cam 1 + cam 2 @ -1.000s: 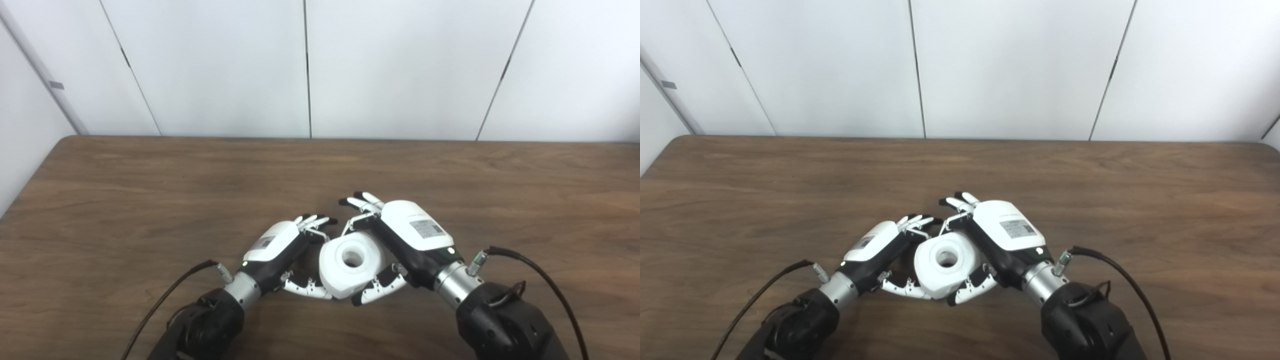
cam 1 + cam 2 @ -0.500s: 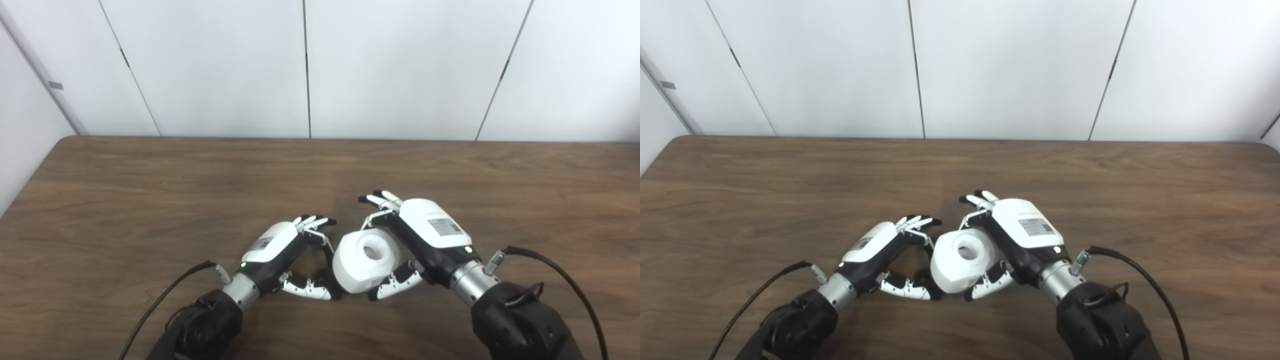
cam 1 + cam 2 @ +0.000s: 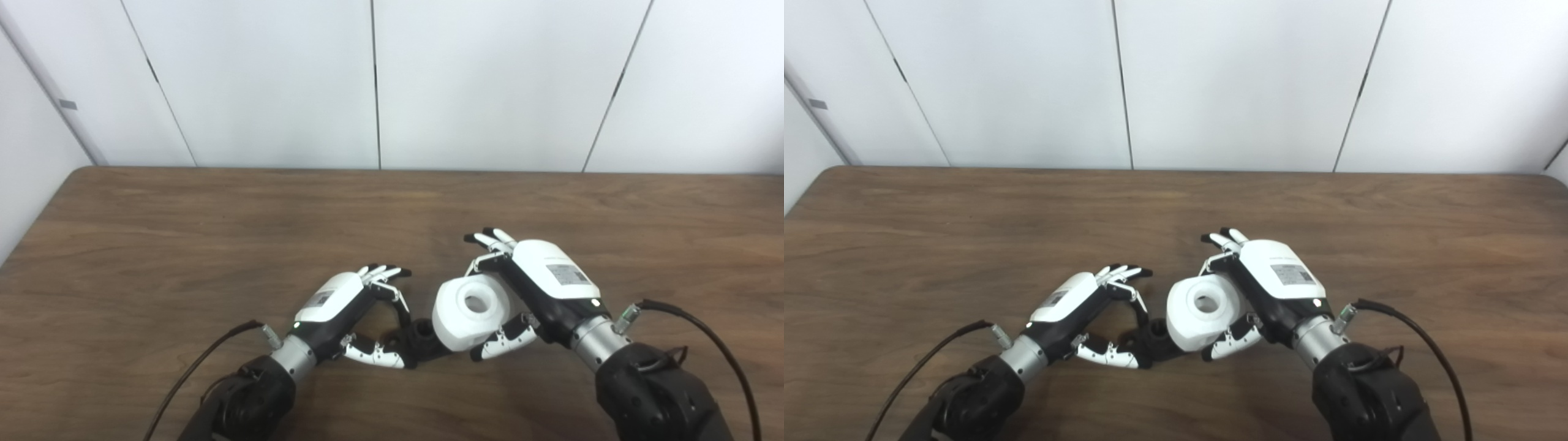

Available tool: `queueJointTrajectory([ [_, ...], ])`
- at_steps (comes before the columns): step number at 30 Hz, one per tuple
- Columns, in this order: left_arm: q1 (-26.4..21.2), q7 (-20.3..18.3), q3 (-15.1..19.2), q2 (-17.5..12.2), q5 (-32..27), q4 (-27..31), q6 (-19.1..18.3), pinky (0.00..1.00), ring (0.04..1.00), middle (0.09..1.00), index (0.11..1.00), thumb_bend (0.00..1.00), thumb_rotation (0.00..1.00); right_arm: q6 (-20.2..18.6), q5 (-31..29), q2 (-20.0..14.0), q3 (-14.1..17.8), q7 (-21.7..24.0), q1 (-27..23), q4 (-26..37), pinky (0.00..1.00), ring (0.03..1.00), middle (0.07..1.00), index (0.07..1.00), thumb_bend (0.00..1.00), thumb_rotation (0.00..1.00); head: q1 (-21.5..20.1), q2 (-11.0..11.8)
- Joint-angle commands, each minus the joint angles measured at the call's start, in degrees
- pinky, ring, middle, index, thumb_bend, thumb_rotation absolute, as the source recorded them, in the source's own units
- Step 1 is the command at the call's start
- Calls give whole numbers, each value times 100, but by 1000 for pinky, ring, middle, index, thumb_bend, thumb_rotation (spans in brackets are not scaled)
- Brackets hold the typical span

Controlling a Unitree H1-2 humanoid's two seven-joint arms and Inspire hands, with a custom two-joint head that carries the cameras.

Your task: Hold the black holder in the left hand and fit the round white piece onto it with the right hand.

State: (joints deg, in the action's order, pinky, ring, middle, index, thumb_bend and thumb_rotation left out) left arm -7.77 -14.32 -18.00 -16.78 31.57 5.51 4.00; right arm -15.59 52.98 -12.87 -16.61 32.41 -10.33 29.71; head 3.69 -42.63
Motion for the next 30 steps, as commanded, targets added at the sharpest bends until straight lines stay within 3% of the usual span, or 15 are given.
queueJointTrajectory([
  [1, -69, 27, 25, -24, -12, 170, 73, 1000, 973, 930, 480, 515, 47, 47, 7, 11, 33, -36, -103, 184, 851, 968, 923, 480, 509, 144, 17, -1],
  [11, -82, 46, 7, 25, 10, 141, 59, 1000, 975, 930, 480, 515, 47, 11, 23, 240, -104, 94, -132, 364, 883, 983, 928, 479, 509, 146, 93, 22],
  [30, -102, 104, -31, 89, 77, 44, 70, 1000, 983, 937, 481, 515, 46, 198, 117, 579, -441, 5, -283, 265, 854, 977, 924, 479, 508, 146, 176, 117],
])
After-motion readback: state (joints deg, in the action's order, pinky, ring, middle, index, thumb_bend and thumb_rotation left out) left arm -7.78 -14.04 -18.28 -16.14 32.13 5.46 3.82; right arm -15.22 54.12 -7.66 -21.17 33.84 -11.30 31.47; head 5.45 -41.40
